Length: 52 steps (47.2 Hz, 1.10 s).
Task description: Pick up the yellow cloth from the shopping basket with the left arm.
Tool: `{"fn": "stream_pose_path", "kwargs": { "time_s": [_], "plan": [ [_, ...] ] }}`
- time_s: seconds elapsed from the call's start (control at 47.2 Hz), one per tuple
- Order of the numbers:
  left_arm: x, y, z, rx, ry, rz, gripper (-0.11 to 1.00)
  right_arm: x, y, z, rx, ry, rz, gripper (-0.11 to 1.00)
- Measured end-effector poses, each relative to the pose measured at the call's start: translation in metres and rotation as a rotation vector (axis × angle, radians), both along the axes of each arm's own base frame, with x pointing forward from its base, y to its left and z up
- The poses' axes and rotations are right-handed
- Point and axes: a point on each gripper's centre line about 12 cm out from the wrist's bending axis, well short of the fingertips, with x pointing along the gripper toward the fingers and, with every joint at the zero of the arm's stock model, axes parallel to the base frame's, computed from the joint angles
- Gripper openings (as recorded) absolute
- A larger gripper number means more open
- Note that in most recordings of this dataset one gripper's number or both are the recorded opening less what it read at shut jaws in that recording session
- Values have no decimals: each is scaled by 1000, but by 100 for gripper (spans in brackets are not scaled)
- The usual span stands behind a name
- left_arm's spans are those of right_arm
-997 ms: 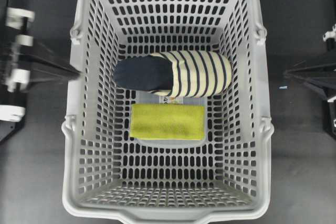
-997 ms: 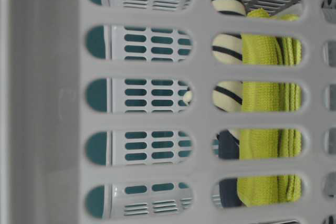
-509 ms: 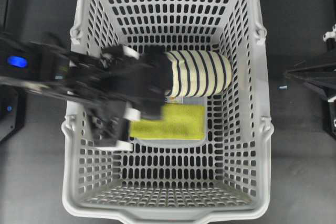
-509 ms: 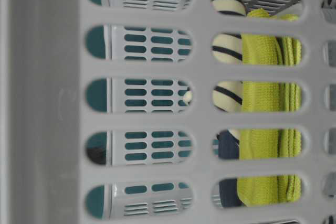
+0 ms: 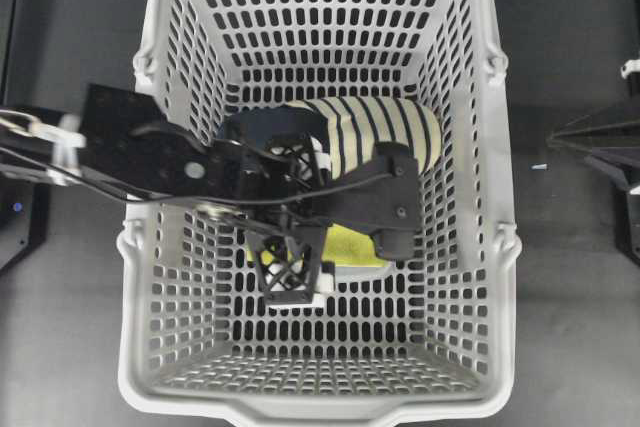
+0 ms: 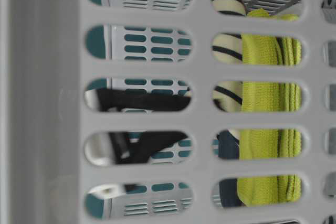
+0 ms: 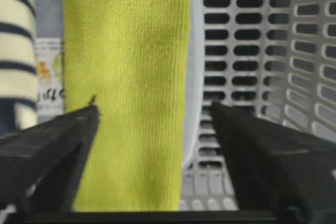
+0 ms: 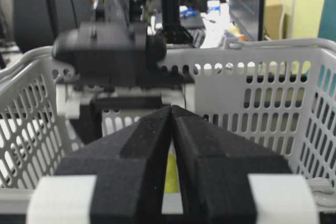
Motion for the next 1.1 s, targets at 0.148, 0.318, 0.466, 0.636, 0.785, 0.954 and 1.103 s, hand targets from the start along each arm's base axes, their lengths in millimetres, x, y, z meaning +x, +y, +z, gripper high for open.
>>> {"fn": "stream_pose_path", "kwargs": {
  "time_s": [0.148,0.318,0.466,0.636,0.785,0.954,1.103],
  "plan": [
    [3,0,-30,7,50,-1,89,0,0,0,2,-2,2,0],
    [3,0,-50,-1,49,11,88,0,0,0,2,0,2,0],
    [0,-1,-55,-2,46,9,76,-1,0,-1,2,2,2,0],
    [-4,2,-56,4,50,6,33,-2,0,-2,2,2,2,0],
    [-5,1,-50,5,38,-3,13,-2,0,-2,2,0,2,0],
    [-4,0,-26,4,4,-9,13,-3,0,-2,0,-5,2,0],
    [0,0,25,-5,-57,0,13,-5,0,-2,2,-9,2,0]
  ]
}}
